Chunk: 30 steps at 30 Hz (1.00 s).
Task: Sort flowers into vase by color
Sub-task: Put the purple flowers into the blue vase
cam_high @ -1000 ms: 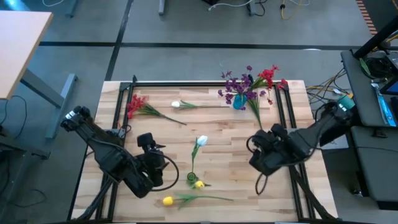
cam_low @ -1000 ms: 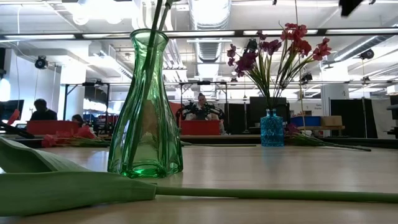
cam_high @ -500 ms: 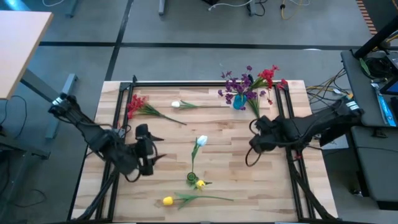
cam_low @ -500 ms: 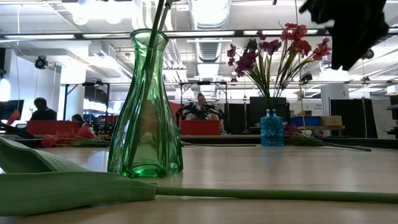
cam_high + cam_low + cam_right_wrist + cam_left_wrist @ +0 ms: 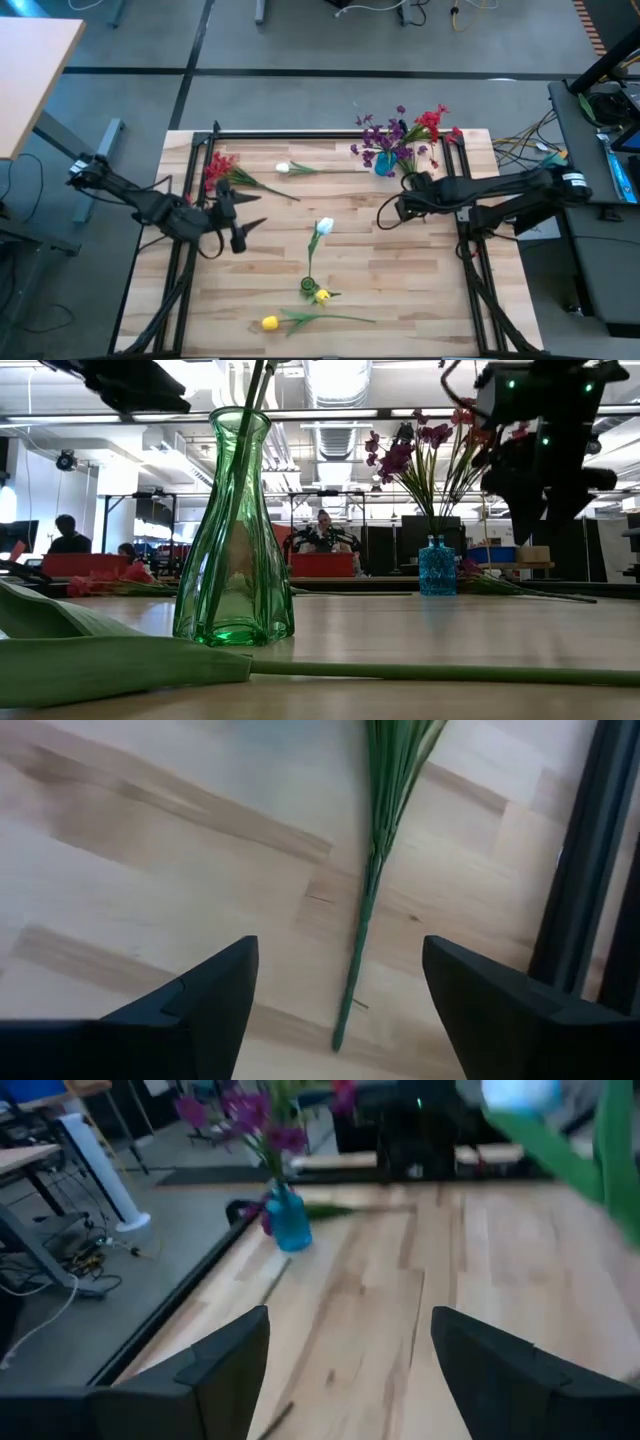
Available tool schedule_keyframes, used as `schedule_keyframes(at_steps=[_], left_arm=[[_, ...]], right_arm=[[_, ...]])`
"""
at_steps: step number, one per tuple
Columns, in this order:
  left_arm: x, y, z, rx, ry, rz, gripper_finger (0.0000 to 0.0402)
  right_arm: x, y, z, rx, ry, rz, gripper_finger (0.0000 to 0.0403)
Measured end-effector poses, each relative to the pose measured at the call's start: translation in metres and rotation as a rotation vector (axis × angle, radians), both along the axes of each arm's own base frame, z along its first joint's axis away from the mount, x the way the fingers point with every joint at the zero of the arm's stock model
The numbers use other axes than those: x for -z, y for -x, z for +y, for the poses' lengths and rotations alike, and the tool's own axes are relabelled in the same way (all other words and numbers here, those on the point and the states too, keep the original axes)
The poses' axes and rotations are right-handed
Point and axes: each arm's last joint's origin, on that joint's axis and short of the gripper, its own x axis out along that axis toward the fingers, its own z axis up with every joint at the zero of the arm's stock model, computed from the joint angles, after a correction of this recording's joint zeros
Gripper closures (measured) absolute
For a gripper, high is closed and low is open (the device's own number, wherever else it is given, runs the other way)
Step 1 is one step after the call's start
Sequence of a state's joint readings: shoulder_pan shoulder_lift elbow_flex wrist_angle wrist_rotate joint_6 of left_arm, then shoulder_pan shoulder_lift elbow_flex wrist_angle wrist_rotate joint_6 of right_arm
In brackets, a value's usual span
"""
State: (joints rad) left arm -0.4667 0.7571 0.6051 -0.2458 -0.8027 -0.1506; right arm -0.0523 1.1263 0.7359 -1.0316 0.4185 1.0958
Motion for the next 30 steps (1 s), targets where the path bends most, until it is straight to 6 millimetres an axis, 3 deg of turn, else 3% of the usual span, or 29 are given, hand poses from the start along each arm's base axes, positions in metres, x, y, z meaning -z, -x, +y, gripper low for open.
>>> schedule_keyframes(at_steps=[10,19,25,30], left_arm=[[-0.032,0.006,0.015,0.031,0.132,-0.292,0.0139],[-0.044,0.003,0.022,0.034,0.099,-0.318,0.0139],[-0.047,-0.001,0.021,0.035,0.091,-0.332,0.0139],[-0.048,-0.002,0.020,0.035,0.079,-0.332,0.0139]], right_arm=[[0.036,0.001,-0.007,0.044,0.022,0.058,0.0177],[0.049,0.000,-0.025,0.081,0.020,0.101,0.0200],[0.061,-0.009,-0.030,0.051,0.019,0.053,0.0249],[0.074,-0.005,-0.034,0.073,0.013,0.120,0.0294]])
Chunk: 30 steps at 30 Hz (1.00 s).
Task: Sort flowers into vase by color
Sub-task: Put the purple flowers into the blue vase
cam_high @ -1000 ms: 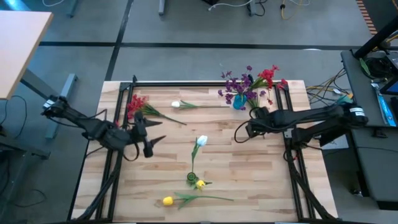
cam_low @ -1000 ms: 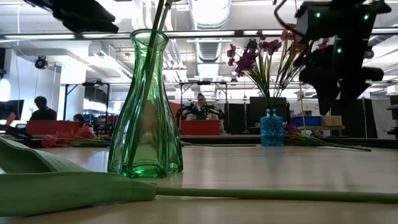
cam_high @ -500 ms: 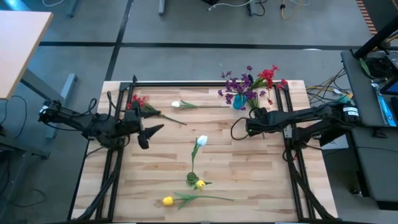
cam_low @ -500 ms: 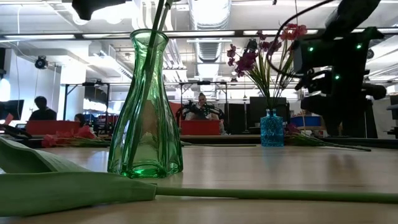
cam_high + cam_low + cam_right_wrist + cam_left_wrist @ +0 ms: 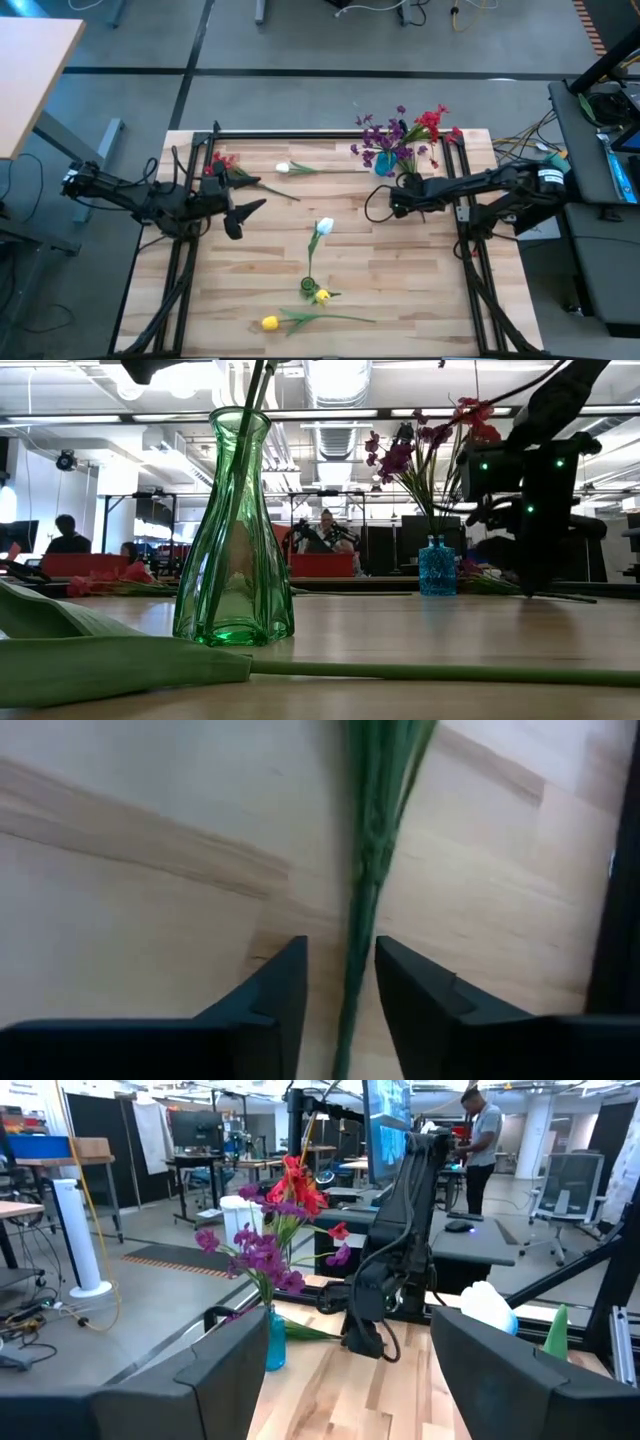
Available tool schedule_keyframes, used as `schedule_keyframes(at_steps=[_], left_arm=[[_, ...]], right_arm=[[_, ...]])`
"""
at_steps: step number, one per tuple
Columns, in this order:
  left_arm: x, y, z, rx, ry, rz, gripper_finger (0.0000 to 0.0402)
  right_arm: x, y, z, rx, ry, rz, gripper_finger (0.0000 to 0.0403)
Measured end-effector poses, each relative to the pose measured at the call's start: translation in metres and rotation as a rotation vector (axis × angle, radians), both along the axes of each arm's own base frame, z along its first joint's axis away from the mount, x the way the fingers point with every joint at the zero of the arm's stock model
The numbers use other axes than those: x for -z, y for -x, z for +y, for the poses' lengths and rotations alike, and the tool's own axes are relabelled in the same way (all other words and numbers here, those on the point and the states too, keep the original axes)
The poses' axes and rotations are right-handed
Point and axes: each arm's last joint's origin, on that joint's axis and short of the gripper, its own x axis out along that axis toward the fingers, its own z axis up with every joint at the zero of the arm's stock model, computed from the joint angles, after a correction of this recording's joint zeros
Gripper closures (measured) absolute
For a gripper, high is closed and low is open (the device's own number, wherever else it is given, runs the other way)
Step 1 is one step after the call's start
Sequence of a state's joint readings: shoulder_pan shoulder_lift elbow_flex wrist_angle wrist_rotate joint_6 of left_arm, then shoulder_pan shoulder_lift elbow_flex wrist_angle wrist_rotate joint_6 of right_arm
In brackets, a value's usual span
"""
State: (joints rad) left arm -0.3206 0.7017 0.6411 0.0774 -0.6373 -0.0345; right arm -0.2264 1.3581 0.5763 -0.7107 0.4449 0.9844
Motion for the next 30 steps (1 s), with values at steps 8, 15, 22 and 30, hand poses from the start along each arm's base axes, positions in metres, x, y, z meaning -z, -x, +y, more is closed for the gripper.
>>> schedule_keyframes(at_steps=[8,15,22,30], left_arm=[[0.000,0.000,0.000,0.000,-0.001,0.002,0.0139],[0.003,-0.002,-0.001,0.027,0.000,0.021,0.0139],[0.007,-0.008,-0.003,0.027,0.003,0.044,0.0139],[0.006,-0.014,-0.005,0.028,0.004,0.048,0.0139]], right_arm=[[0.010,0.000,0.002,-0.019,-0.053,0.026,0.0376],[-0.002,0.005,0.008,-0.029,-0.114,-0.022,0.0388],[-0.023,0.022,0.017,0.008,-0.211,-0.074,0.0389],[-0.050,0.031,0.037,-0.046,-0.258,-0.268,0.0390]])
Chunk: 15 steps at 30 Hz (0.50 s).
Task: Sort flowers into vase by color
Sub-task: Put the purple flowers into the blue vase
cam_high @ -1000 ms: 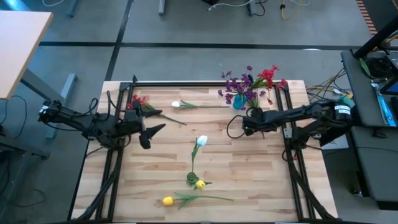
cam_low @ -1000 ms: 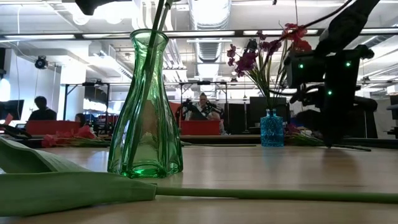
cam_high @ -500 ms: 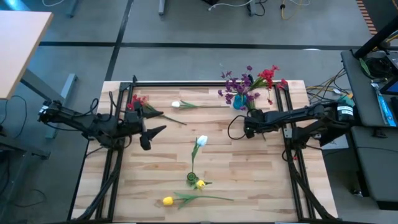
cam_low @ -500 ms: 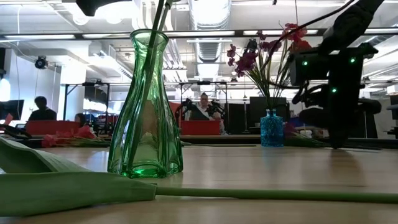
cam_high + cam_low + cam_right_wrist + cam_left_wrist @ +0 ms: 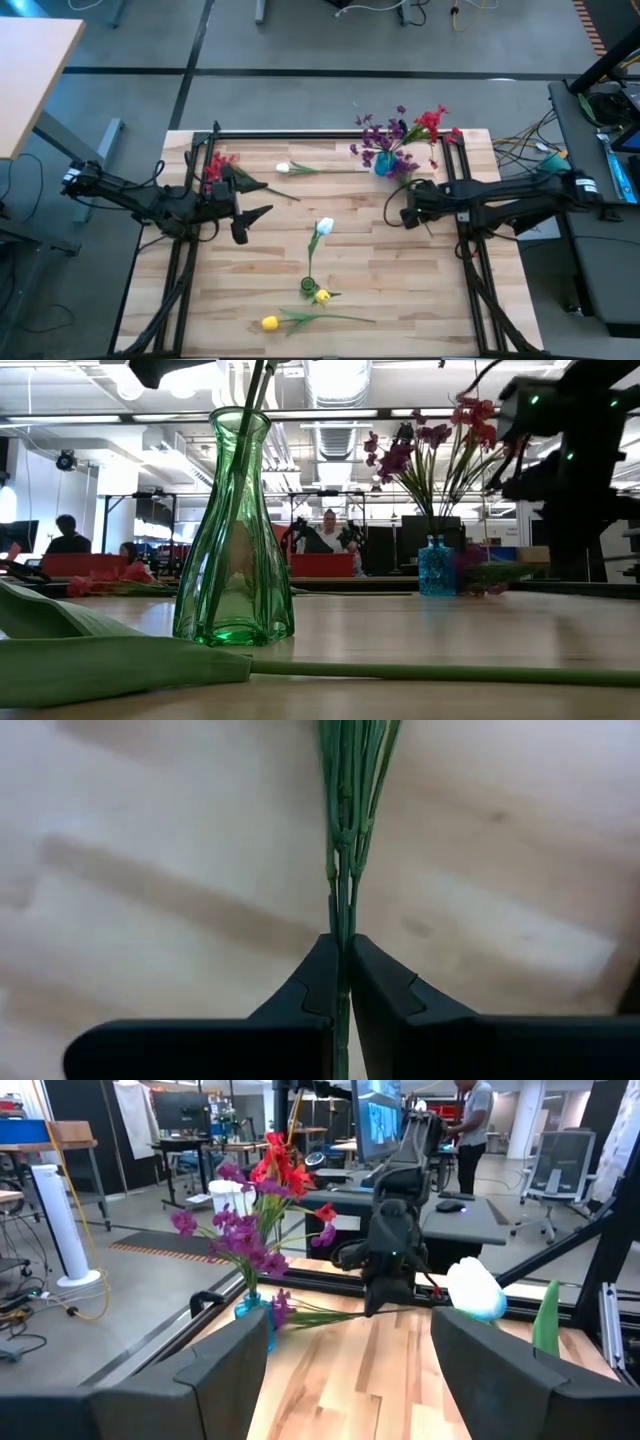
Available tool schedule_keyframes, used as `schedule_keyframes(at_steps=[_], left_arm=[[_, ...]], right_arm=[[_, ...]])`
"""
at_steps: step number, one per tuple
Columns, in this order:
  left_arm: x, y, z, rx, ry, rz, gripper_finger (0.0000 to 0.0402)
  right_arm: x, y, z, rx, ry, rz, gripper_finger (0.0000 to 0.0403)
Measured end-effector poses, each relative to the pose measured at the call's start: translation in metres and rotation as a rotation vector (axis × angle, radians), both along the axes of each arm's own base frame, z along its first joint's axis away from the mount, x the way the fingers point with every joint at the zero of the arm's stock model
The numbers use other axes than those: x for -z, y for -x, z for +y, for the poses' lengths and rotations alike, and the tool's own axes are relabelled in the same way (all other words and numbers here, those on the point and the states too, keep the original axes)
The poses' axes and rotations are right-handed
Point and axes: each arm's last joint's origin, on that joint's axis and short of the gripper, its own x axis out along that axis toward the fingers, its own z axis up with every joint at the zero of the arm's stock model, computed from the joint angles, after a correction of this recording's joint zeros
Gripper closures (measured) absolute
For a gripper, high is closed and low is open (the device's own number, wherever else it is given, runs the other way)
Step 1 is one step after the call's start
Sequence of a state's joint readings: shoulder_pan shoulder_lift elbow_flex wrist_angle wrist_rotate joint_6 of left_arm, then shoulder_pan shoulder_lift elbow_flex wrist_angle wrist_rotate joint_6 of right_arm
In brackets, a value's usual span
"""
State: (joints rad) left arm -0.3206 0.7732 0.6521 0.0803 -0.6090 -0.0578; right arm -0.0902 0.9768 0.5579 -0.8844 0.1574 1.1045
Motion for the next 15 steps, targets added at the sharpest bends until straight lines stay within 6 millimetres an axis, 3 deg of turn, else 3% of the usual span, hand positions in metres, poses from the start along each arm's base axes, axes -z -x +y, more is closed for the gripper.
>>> schedule_keyframes(at_steps=[9,15], left_arm=[[-0.011,-0.004,-0.003,0.051,-0.002,0.000,0.0139],[-0.011,-0.010,-0.007,0.125,-0.015,0.016,0.0139]], right_arm=[[-0.026,0.017,0.024,-0.086,-0.195,-0.177,0.0390],[-0.058,0.020,0.036,-0.189,-0.237,-0.304,0.0390]])
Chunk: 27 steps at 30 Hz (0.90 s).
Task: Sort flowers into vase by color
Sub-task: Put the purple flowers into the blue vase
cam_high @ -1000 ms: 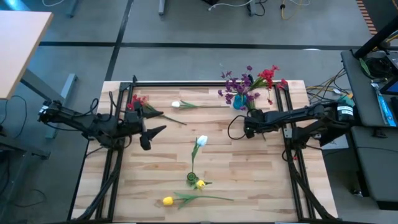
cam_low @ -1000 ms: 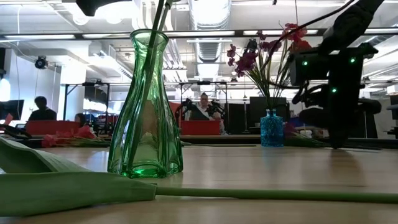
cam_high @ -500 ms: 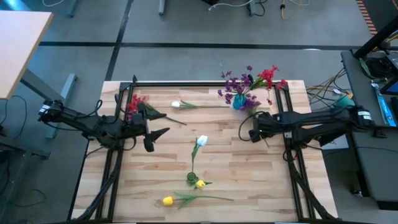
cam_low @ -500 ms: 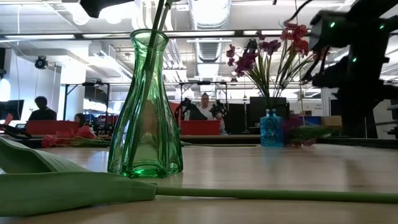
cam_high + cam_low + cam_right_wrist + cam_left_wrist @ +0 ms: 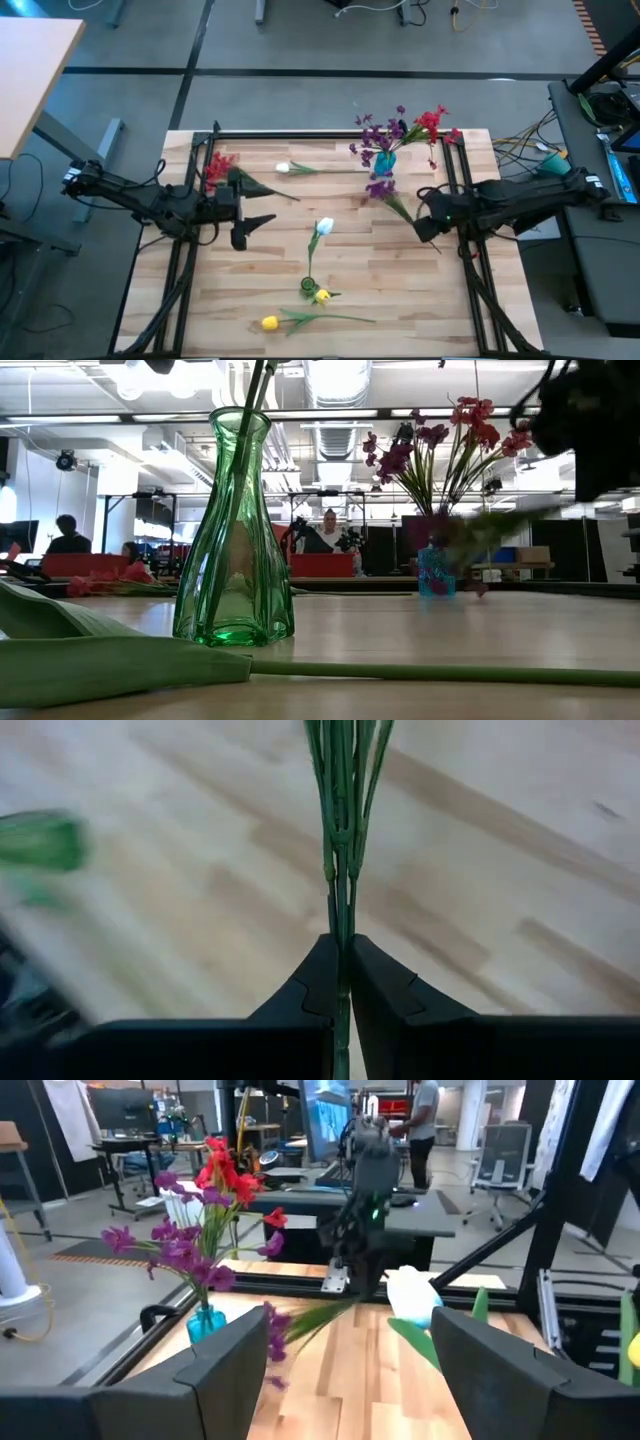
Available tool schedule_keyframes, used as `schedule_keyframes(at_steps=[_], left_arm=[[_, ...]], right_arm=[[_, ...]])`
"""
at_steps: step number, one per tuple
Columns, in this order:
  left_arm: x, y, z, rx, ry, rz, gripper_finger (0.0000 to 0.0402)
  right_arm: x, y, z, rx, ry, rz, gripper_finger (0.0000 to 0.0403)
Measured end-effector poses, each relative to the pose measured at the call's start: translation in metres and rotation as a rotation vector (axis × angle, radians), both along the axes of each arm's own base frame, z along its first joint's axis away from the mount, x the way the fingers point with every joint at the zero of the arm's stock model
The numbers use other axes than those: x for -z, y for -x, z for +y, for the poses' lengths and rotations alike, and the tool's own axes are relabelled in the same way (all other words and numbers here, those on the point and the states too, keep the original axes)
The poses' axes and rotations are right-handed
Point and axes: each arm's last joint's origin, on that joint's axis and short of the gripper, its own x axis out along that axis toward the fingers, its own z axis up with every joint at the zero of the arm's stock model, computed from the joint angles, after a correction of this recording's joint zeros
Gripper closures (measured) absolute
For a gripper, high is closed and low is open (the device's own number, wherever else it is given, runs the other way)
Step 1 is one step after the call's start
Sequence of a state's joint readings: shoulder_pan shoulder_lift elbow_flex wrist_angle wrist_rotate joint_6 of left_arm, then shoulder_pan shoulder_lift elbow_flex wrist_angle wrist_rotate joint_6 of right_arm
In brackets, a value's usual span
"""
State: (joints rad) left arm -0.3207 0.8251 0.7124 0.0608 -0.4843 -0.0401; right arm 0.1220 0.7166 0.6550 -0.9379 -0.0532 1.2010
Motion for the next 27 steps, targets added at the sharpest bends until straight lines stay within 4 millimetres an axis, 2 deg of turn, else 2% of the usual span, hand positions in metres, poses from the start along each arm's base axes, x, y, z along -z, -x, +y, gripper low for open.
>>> schedule_keyframes(at_steps=[5,10,14,18,22,27], left_arm=[[0.001,-0.003,-0.001,0.001,-0.022,0.011,0.0139],[-0.009,-0.006,-0.004,0.055,-0.047,-0.019,0.0139],[-0.020,-0.010,-0.008,0.144,-0.077,-0.067,0.0139],[-0.030,-0.022,-0.014,0.246,-0.130,-0.141,0.0139],[-0.040,-0.042,-0.021,0.256,-0.180,-0.159,0.0139],[-0.051,-0.077,-0.027,0.298,-0.230,-0.144,0.0139]], right_arm=[[-0.038,-0.004,0.007,-0.109,0.081,-0.177,0.0390],[-0.074,-0.014,0.014,-0.282,0.216,-0.434,0.0390],[-0.099,-0.027,0.020,-0.470,0.389,-0.656,0.0390],[-0.122,-0.046,0.025,-0.582,0.623,-0.924,0.0390],[-0.133,-0.068,0.031,-0.623,0.829,-1.108,0.0390],[-0.134,-0.099,0.038,-0.629,0.979,-1.210,0.0390]])
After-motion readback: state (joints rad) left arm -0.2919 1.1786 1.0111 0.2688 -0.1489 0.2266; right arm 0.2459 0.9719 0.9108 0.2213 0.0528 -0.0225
